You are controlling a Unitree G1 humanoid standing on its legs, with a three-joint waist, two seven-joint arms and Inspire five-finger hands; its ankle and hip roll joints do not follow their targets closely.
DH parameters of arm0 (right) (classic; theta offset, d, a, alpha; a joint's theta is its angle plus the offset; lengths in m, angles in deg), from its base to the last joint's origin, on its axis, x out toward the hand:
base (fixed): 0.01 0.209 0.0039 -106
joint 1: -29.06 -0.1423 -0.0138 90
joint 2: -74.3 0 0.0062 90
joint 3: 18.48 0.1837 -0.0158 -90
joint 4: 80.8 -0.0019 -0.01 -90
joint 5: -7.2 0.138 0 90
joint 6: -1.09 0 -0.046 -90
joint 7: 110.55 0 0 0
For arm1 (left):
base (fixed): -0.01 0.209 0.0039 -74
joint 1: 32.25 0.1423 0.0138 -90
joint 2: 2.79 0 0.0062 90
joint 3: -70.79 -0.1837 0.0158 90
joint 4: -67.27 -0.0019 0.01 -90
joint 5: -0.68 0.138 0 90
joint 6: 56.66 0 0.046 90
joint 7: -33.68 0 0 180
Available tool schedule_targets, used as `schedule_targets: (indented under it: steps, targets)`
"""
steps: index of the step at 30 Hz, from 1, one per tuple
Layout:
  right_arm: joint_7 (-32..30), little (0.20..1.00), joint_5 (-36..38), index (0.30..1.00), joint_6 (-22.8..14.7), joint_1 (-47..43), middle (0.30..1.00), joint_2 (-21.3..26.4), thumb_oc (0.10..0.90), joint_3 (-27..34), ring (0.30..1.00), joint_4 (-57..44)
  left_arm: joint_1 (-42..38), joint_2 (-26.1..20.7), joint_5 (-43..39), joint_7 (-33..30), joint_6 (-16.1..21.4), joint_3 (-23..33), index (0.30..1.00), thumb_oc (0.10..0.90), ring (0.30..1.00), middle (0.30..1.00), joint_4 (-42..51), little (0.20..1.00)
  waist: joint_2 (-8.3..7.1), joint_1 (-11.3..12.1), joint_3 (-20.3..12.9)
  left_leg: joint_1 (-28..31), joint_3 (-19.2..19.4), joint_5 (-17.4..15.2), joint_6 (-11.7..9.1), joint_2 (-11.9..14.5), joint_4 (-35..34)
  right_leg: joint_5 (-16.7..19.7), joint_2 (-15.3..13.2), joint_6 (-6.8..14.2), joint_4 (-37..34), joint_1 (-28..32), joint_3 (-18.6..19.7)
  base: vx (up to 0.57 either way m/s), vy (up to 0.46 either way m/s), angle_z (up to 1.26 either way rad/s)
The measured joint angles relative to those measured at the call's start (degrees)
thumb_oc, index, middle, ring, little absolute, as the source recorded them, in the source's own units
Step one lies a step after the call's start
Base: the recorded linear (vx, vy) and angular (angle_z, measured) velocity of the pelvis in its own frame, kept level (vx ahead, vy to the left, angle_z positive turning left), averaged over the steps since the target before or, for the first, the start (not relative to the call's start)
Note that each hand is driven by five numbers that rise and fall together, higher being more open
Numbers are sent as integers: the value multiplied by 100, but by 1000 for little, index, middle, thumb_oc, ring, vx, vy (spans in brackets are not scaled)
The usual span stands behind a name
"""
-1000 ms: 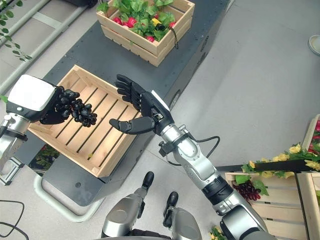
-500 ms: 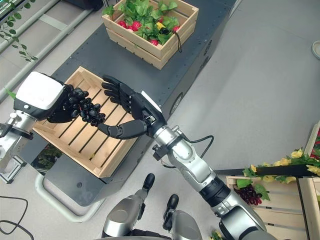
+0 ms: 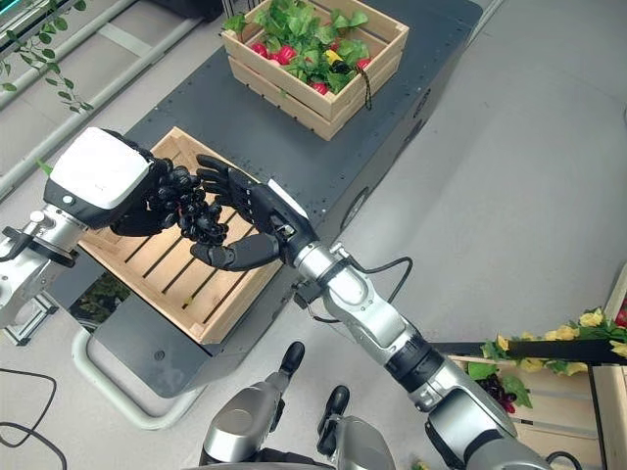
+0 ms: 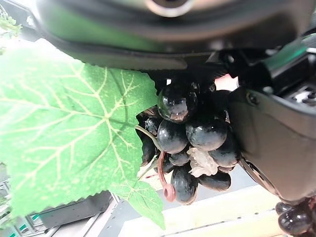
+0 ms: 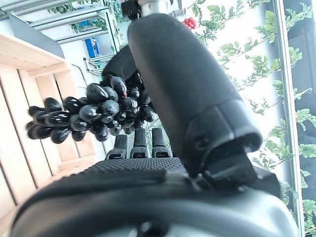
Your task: Pick up the fruits from the basket on one side to the basket on the other side
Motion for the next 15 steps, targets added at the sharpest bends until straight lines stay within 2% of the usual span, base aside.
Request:
schedule_targets:
  steps: [15]
  targets:
    - [-280,900,-135,900,9,-120,900,-61,800,-2,900,201,-5,-56,-8,377,264,0,300,400,300,300,656,300,14,69,-66,23,-133,-6,54,-63,0,9,-29,22,-99,103,-1,-7,1,4]
